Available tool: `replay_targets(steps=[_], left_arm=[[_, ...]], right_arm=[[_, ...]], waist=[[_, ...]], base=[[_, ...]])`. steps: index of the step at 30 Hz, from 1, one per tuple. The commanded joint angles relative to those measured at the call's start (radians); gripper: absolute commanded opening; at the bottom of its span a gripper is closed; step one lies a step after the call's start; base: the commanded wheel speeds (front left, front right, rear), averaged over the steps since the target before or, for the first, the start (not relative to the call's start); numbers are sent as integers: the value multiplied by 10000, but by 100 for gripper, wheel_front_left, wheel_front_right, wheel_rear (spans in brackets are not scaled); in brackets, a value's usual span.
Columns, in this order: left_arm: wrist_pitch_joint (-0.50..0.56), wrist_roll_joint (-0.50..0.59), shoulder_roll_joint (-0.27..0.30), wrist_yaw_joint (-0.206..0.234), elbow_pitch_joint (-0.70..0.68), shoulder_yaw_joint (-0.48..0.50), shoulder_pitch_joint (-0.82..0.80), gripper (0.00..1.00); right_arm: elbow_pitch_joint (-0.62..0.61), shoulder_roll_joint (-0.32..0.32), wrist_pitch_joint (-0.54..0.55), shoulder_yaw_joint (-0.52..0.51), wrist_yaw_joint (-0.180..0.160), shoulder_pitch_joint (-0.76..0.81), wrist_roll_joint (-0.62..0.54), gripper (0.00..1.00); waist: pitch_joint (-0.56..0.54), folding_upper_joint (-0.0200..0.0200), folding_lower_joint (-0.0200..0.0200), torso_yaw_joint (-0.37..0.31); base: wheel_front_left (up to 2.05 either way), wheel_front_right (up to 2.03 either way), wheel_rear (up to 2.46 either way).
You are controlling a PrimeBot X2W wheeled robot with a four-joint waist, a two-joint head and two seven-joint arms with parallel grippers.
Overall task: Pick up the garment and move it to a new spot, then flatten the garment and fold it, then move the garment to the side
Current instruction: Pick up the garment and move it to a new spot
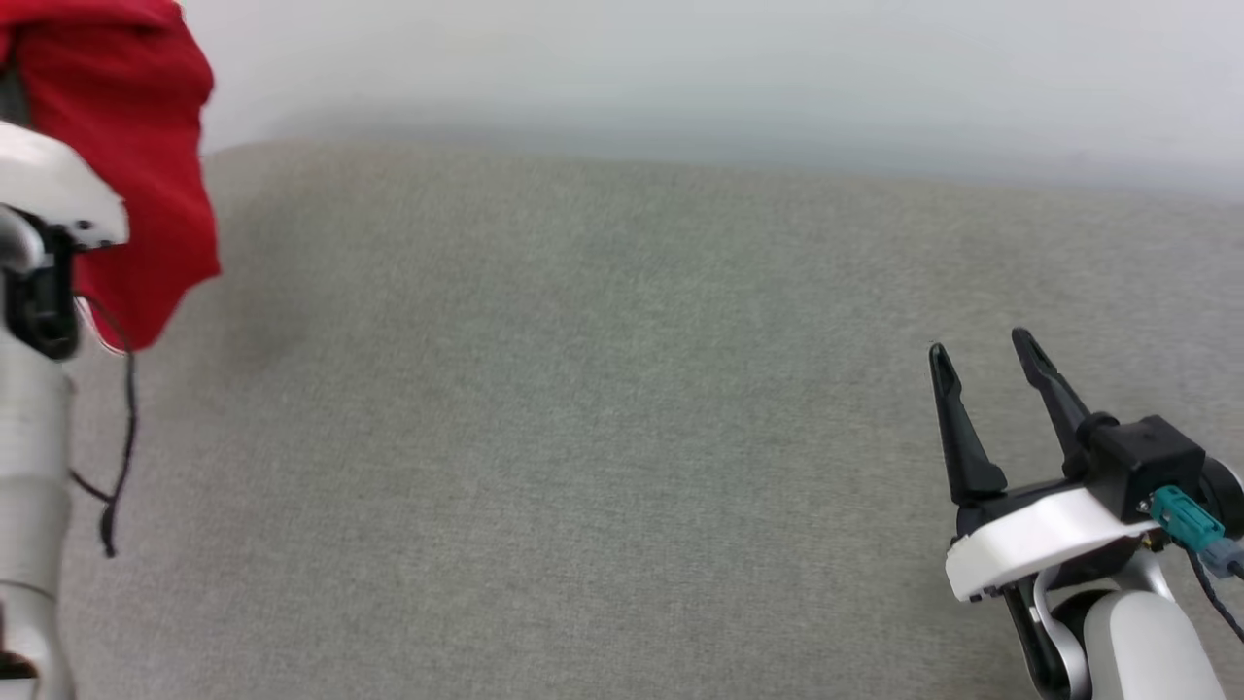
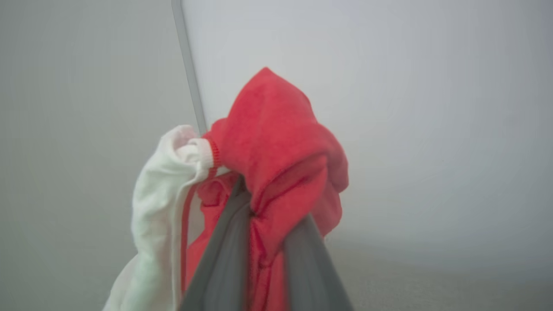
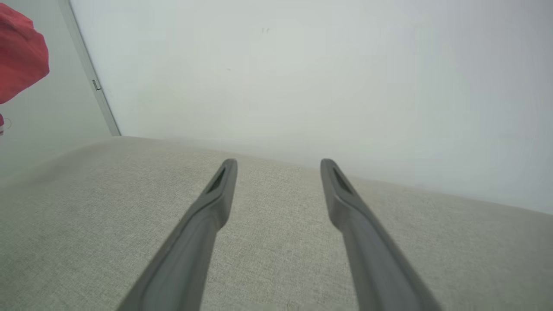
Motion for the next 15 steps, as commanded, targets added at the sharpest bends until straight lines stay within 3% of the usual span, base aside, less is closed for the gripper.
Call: replay_targets(steps=[1,8,15], left_arm=[[-94,9,-144,37,-52,-50,-114,0],[-336,-7,-1533,-158,-496,-678,404,0],[108,-291,-3288,-458,-1082,-1570,1294,0]], right_arm=[[-19,0,9,-17,-3,148,58,100],[-118,3,223,-119,-3,692,143,100],[-308,3,346,-277,-3,1142,260,100]], waist=[[-341,0,2,-305],[-893,0,2,-1101],[-1213,0,2,-1876]], base=[[0,0,0],[0,0,0],[0,0,0]])
